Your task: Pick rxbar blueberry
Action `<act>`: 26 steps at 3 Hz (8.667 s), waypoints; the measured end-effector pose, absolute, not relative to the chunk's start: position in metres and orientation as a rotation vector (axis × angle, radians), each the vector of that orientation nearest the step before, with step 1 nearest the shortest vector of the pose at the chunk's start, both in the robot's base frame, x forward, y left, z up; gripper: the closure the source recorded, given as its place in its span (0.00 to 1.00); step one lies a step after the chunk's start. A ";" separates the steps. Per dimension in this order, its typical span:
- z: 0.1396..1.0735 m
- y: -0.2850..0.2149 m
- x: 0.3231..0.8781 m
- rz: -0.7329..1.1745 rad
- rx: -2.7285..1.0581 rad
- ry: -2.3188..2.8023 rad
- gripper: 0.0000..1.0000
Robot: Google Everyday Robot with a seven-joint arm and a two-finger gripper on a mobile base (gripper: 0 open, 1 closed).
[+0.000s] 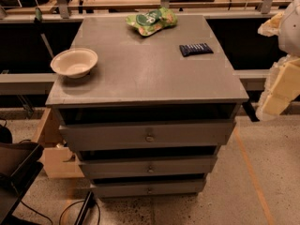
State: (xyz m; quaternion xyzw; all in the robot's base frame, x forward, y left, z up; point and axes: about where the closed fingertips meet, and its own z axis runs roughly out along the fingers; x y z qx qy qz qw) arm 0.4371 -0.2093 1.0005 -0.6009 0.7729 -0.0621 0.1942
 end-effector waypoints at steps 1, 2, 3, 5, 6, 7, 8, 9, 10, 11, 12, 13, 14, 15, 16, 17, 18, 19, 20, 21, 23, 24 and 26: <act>1.001 -0.209 0.437 -0.174 -1.685 2.167 0.00; 1.003 -0.208 0.457 -0.162 -1.634 2.123 0.00; 1.017 -0.223 0.507 -0.160 -1.508 2.001 0.00; 1.031 -0.273 0.620 -0.069 -1.278 1.799 0.00; 1.014 -0.294 0.671 0.011 -1.184 1.832 0.00; 1.031 -0.304 0.681 -0.018 -1.157 1.802 0.00; 1.027 -0.303 0.685 -0.009 -1.140 1.801 0.00; 1.009 -0.298 0.723 0.053 -1.035 1.789 0.00; 0.979 -0.292 0.767 0.145 -0.938 1.787 0.00; 0.941 -0.282 0.801 0.267 -0.895 1.798 0.00; 0.910 -0.260 0.810 0.394 -0.922 1.794 0.00; 0.880 -0.233 0.805 0.521 -0.981 1.800 0.00; 0.861 -0.214 0.800 0.600 -1.026 1.816 0.00; 0.848 -0.198 0.799 0.644 -1.055 1.836 0.00; 0.842 -0.185 0.801 0.658 -1.073 1.857 0.00; 0.834 -0.174 0.807 0.648 -1.081 1.894 0.16; 0.826 -0.167 0.812 0.641 -1.081 1.926 0.39; 0.825 -0.166 0.812 0.644 -1.082 1.926 0.61; 0.829 -0.166 0.812 0.644 -1.082 1.926 0.85; 0.831 -0.165 0.810 0.644 -1.082 1.926 1.00; 0.831 -0.165 0.810 0.644 -1.082 1.926 1.00; 0.831 -0.165 0.810 0.643 -1.082 1.926 1.00; 0.832 -0.165 0.810 0.643 -1.083 1.926 1.00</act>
Offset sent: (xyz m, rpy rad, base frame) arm 0.0753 0.0022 0.0087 0.1799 -0.1679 -0.0152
